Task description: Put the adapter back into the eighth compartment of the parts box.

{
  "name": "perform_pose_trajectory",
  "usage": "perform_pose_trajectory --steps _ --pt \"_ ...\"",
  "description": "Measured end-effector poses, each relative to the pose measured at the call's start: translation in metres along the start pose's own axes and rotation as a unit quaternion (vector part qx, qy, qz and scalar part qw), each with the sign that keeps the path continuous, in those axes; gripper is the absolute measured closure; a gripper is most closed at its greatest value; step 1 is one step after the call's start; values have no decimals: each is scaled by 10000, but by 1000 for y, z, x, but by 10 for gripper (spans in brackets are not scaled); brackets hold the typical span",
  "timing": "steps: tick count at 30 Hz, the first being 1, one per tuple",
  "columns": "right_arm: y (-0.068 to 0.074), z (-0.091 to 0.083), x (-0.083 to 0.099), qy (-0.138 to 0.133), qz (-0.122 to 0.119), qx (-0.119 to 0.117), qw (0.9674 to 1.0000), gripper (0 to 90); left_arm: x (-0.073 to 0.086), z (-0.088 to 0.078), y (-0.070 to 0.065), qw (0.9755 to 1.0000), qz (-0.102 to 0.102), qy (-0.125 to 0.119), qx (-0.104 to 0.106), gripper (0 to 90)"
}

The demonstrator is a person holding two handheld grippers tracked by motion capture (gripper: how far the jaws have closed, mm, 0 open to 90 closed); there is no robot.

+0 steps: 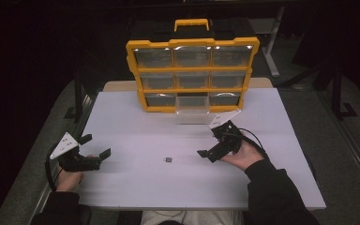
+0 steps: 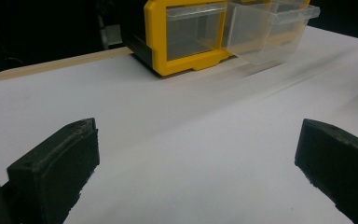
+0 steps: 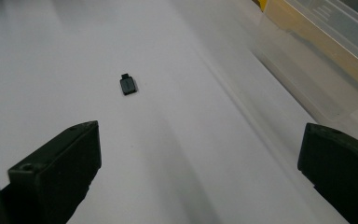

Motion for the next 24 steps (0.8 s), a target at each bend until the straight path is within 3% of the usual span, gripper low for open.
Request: perform_pose_trajectory --steps 24 --pt "12 20 -9 326 -165 -171 9992 0 0 0 -1 10000 -6 -13 11 0"
Point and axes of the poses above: each handheld gripper's, and its own axes: z roughly forward along the jaws, x roughly out of its underside, y roughly to its left, the point moved 8 cm from there along z, roughly forward along the jaws, and after that the axes turned 15 degrees about z, right-handed, at the moved point
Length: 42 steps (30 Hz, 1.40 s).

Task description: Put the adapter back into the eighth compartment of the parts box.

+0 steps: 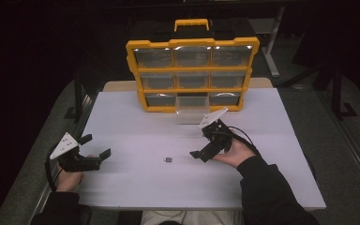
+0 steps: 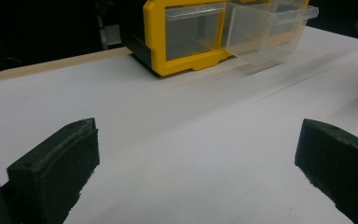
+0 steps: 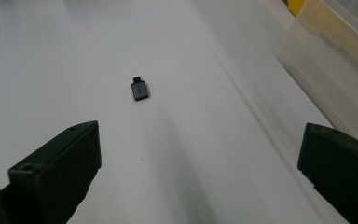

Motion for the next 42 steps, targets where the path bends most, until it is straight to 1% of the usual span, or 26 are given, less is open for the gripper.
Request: perform_pose_trajectory --steps 8,11,12,15,25,27,36,38,42 --pt "3 5 -2 87 -58 -43 9999 0 0 0 0 10000 -2 1 5 0" --pt "6 7 -4 181 -75 -87 9998 0 0 0 0 10000 -4 0 3 0" --pt "5 7 -5 209 -115 -94 9997 0 0 0 0 10000 -4 1 4 0" --pt "7 9 -5 258 -107 -105 9996 0 0 0 0 10000 -2 -4 6 0" --pt "11 17 -8 354 -178 -151 9991 0 0 0 0 10000 11 1 17 0" --pt "12 20 -9 393 -246 -172 9988 0 0 0 0 10000 16 1 22 0" --pt "16 30 -10 530 -322 -214 9978 0 0 0 -1 10000 32 -7 32 0" --pt "19 34 -10 626 -365 -236 9971 0 0 0 -1 10000 31 -3 32 0" --pt "22 39 -10 700 -418 -278 9963 0 0 0 -1 10000 29 -10 31 0"
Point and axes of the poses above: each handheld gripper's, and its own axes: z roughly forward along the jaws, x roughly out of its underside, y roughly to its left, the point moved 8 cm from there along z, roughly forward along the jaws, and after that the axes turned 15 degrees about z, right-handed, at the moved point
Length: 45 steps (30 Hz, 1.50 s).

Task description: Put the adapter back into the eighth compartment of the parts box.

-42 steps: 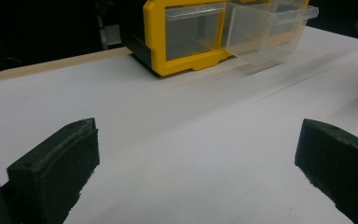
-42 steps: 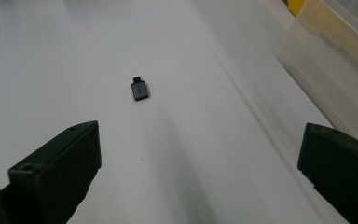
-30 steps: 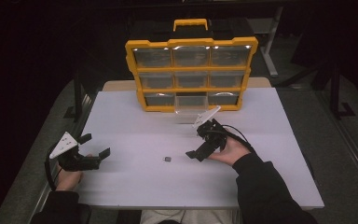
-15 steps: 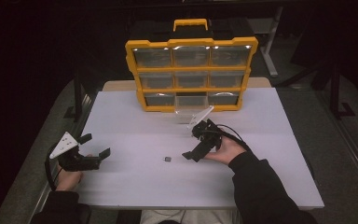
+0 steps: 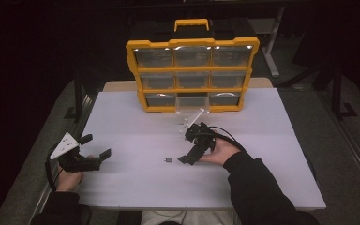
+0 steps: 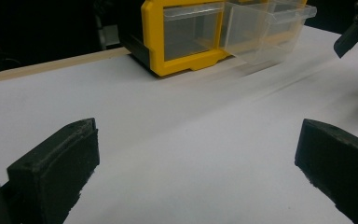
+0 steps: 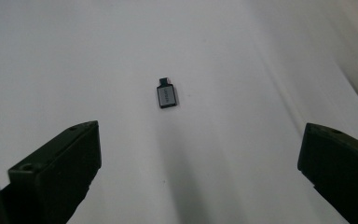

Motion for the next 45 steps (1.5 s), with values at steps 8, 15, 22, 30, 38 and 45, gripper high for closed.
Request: perform_pose_trajectory --steps 8,15,22,30,38,45 --pt "5 9 -3 120 -78 -43 9999 0 0 0 0 10000 -4 -10 10 0" --pt "9 17 -4 231 -150 -93 9996 0 0 0 0 10000 -4 -6 16 0" --pt "9 24 -5 291 -249 -54 9993 0 0 1 0 10000 -5 -7 14 0" --pt "12 32 -5 384 -318 -82 9987 0 0 1 0 10000 -1 -7 20 0" --pt "15 38 -4 509 -358 -89 9980 0 0 1 -1 10000 17 2 32 0" --pt "17 44 -6 630 -454 -17 9970 0 0 1 -1 10000 16 0 40 0"
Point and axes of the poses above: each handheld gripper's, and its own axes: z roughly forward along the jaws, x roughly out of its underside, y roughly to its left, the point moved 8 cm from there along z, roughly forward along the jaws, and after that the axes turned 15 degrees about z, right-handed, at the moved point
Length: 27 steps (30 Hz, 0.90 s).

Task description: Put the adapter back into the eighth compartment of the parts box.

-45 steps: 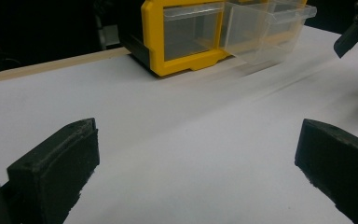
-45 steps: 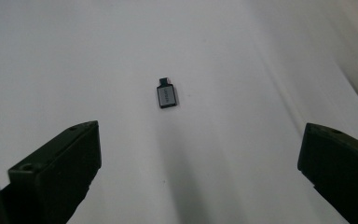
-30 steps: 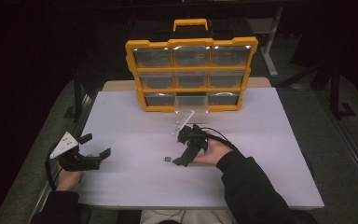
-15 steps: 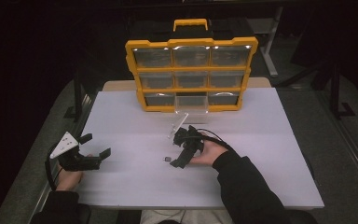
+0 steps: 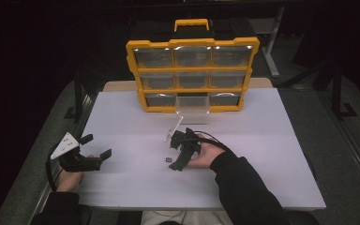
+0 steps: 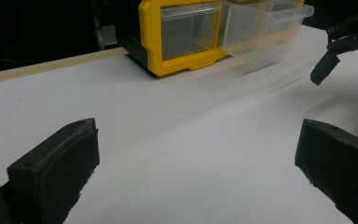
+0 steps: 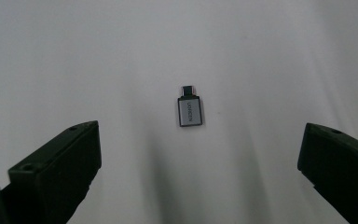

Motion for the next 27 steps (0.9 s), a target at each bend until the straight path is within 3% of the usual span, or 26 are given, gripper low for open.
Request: perform_pose_trajectory --steps 17,27 --pt "3 10 -8 313 -132 -207 9992 184 0 0 -1 10000 -1 4 20 0" --pt "4 14 -9 464 -305 -290 9980 371 0 1 -1 10000 6 11 32 0"
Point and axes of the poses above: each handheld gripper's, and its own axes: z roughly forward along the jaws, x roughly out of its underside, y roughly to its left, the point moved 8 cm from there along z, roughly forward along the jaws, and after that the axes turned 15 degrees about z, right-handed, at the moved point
